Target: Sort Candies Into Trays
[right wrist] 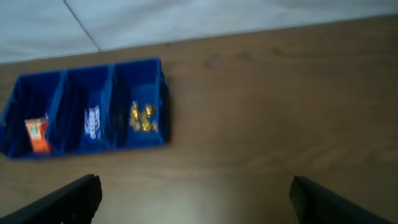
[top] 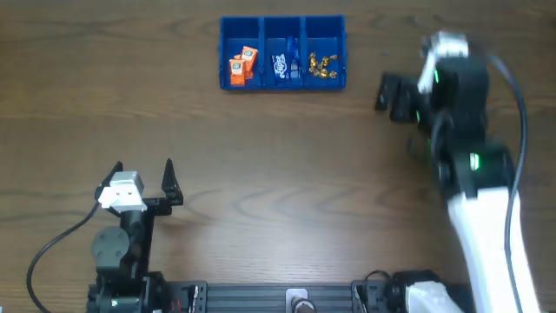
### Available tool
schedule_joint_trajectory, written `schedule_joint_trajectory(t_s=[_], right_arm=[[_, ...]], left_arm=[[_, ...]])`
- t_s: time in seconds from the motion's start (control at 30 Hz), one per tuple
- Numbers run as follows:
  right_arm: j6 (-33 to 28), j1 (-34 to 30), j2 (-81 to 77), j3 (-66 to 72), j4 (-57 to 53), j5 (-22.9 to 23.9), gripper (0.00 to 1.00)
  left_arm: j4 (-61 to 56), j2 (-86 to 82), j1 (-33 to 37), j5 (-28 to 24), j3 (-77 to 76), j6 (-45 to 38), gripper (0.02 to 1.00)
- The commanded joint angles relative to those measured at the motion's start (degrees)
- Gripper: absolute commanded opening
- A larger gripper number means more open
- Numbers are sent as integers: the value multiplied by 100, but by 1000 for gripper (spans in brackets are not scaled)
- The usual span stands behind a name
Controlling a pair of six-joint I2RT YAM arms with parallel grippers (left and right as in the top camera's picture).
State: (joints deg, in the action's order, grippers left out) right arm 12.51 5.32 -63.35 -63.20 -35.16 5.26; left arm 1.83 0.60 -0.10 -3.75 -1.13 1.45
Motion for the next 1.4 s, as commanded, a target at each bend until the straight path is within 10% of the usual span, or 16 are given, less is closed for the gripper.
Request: schedule_joint_trajectory(t_s=[0.03,0.63,1.4], right_arm=[[-109,-496,1690,1755,511,-7,998],[-787,-654,5963,5274,2428,-798,998],[-1215,-284,6319,6282,3064,-708,998]], left_arm=[[236,-35,17,-33,85,-20,998],[236,-35,17,-33,85,-20,998],[236,-35,17,-33,85,-20,998]])
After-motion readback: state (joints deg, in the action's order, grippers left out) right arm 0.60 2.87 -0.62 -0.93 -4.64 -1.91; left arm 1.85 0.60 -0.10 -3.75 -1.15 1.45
